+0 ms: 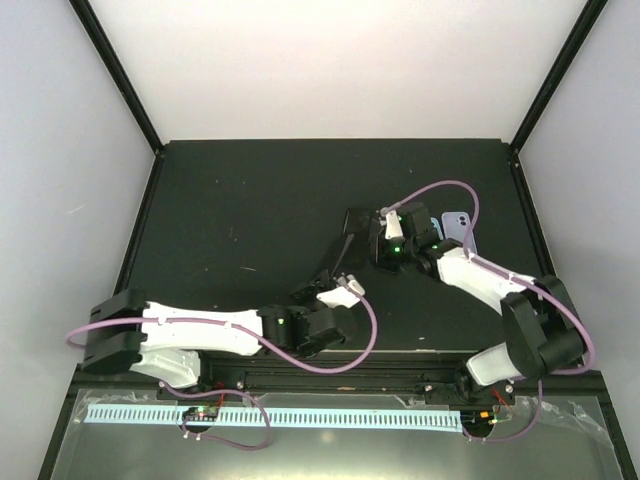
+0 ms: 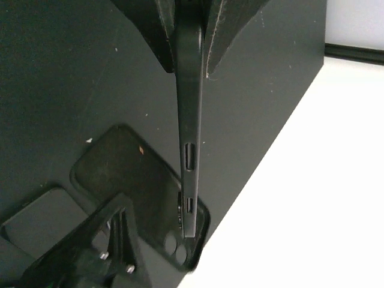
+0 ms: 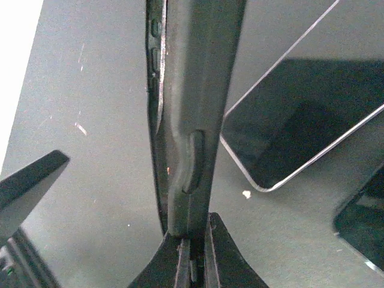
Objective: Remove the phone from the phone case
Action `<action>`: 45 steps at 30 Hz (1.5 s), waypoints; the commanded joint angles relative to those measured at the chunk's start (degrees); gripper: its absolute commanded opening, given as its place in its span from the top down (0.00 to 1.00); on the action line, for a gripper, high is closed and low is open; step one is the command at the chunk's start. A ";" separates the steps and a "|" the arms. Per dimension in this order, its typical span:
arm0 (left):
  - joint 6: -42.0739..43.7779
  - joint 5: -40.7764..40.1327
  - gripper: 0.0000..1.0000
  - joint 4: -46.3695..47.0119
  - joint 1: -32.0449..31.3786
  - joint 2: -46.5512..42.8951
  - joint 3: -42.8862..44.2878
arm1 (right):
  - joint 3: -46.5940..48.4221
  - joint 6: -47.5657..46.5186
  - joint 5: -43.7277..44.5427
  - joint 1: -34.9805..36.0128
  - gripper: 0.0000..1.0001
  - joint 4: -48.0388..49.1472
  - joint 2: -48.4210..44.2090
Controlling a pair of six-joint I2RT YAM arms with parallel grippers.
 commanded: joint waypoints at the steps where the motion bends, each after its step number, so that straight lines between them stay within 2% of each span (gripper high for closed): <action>1: -5.00 -2.93 0.98 2.05 0.09 -8.35 -3.46 | 1.76 -5.58 10.46 -0.77 0.99 0.53 -5.43; 5: -6.91 0.54 0.98 5.39 1.99 -15.74 -9.12 | 1.57 -7.52 13.14 -1.87 0.99 0.82 -7.79; 10: -6.58 6.78 0.98 9.18 6.03 -19.59 -12.23 | 1.81 -7.76 8.16 -2.39 0.99 0.66 -7.38; 15: -5.47 13.04 0.98 15.20 14.73 -19.02 -14.19 | 2.18 -8.61 7.67 -2.40 0.99 0.60 -7.88; 19: 0.33 14.92 0.98 17.81 19.95 -11.62 -10.29 | 2.44 -9.64 10.52 -2.72 0.99 -0.25 -10.89; 28: 13.62 6.34 0.98 15.82 20.31 13.36 2.26 | 1.01 -10.79 20.77 -4.94 0.99 -0.12 -20.11; 33: 16.16 6.75 0.99 16.77 20.37 18.25 3.64 | 0.18 -10.49 19.68 -6.41 0.99 0.27 -22.03; 39: 15.77 6.83 0.98 13.72 20.27 24.12 6.21 | 0.34 -10.64 18.96 -6.61 0.99 0.12 -21.86; 45: 15.55 6.83 0.92 13.10 20.33 27.28 6.75 | -0.12 -10.79 18.56 -6.70 0.99 0.42 -21.13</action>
